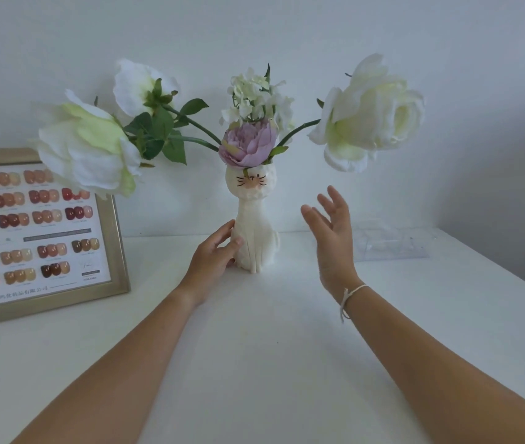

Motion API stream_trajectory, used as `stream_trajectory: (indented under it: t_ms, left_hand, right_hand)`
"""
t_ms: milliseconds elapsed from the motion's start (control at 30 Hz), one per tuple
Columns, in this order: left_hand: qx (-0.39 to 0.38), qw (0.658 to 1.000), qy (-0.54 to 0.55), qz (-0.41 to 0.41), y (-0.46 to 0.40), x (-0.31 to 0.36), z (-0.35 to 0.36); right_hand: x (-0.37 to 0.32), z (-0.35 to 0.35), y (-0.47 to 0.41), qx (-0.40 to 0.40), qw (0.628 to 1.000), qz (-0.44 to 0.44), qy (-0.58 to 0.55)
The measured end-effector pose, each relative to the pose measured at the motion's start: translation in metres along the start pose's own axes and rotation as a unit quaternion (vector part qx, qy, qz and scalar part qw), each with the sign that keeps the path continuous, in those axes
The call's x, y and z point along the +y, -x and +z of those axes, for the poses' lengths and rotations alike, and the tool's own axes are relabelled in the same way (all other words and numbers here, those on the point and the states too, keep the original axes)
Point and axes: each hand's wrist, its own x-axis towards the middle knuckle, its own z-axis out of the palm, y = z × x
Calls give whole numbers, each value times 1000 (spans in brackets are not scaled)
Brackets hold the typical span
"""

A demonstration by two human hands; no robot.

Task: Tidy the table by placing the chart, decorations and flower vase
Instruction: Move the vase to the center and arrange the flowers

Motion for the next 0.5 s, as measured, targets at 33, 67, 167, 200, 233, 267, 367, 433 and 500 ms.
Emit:
stream_trajectory:
  t_ms: [33, 67, 167, 200, 233, 267, 367, 433, 500]
  left_hand:
    - [-2, 1000, 1, 0, 0, 0, 0]
    - [-6, 1000, 3, 1, 0, 0, 0]
    - [-5, 1000, 12, 0, 1, 0, 1]
    - [-2, 1000, 14, -2, 1, 0, 1]
    - [1, 1000, 17, -4, 1, 0, 2]
    - [2, 1000, 17, -5, 2, 0, 2]
    - [3, 1000, 16, -6, 2, 1, 2]
    - [4, 1000, 18, -6, 2, 1, 2]
    - [5, 1000, 16, -7, 2, 1, 2]
  right_hand:
    - [-10, -3, 0, 19, 1000, -17, -14]
    - [-21, -5, 1, 35, 999, -32, -27]
    - [-51, -7, 0, 61, 992, -80, -70]
    - [-62, -7, -1, 61, 990, -97, -86]
    - [-71, -5, -2, 58, 987, -114, -100]
    - [-79, -4, -3, 52, 984, -130, -111]
    - [-94, 3, -8, 51, 979, -149, -128]
    - [-99, 7, -13, 63, 979, -143, -128]
    - [-102, 8, -19, 71, 982, -131, -117]
